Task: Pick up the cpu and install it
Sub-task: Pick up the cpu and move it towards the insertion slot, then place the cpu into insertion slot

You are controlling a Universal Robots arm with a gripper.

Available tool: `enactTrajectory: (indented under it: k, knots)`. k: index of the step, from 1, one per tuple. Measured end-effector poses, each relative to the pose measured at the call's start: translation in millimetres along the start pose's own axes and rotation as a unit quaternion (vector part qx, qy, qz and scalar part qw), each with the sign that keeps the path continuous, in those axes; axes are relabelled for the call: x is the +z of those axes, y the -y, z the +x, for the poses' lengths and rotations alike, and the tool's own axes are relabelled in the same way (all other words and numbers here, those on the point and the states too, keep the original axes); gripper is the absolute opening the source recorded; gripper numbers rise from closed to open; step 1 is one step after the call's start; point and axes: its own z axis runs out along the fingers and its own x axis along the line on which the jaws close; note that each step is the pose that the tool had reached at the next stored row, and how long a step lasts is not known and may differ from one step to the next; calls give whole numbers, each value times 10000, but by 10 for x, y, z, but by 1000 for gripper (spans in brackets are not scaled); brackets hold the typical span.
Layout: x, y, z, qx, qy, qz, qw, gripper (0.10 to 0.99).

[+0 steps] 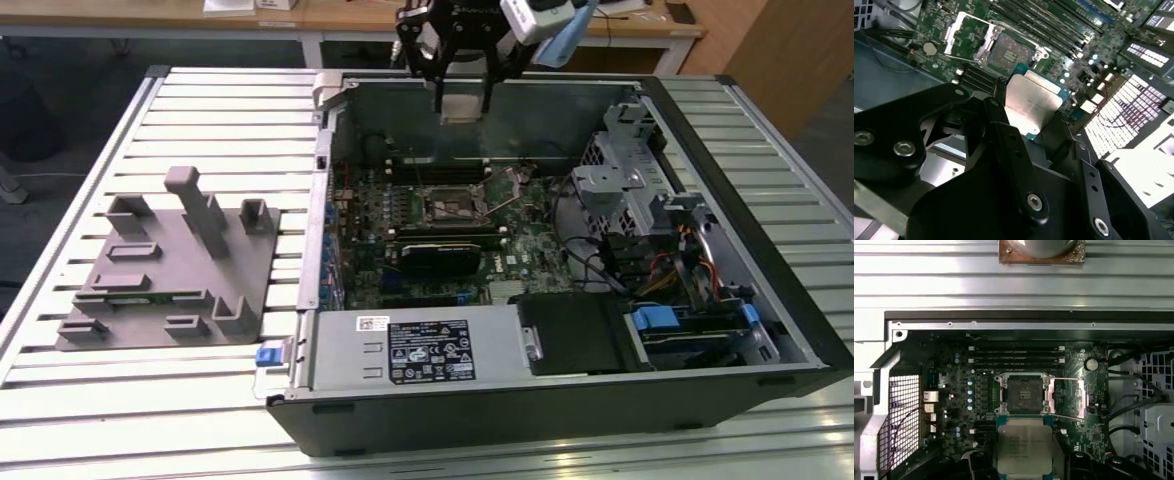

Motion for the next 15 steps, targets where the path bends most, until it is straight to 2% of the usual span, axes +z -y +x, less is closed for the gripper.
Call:
enactTrajectory:
  k: [9, 15]
  knots:
    - [21, -62, -162, 2, 0, 5, 10000, 529]
    - [21, -63, -183, 30, 2, 20, 10000, 529]
